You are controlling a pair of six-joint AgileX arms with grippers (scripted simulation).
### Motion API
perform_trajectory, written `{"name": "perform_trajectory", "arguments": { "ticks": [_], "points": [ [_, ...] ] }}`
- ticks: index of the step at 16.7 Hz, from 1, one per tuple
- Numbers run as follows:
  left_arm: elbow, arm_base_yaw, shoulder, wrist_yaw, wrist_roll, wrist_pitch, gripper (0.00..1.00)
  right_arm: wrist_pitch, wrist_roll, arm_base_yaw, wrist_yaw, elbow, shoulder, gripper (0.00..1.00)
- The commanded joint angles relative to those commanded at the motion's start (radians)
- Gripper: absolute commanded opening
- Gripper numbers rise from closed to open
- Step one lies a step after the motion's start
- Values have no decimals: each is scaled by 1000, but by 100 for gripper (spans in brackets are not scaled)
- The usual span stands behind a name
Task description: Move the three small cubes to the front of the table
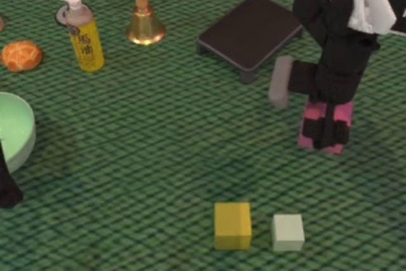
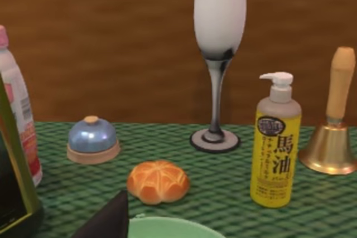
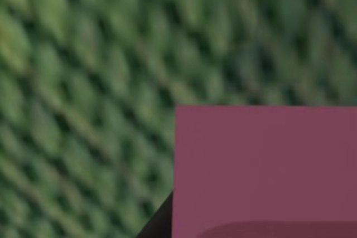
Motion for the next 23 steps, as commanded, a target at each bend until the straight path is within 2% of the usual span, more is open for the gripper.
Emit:
{"name": "perform_trajectory", "arguments": {
  "ticks": [6,8,11,18,20,23],
  "points": [
    [0,0,0,0,0,0,100,-14,4,-2,0,12,-7,0],
    [0,0,0,0,0,0,100,-30,23,33,0,42,12,0],
    [0,0,0,0,0,0,100,-79,91,157,-1,136,62,0],
    [0,0,0,0,0,0,100,-221,313,549,-3,411,200,0],
    [0,0,0,0,0,0,100,-245,358,618,-2,463,220,0],
    [0,0,0,0,0,0,100,-254,377,644,-1,484,227,0]
  ]
}}
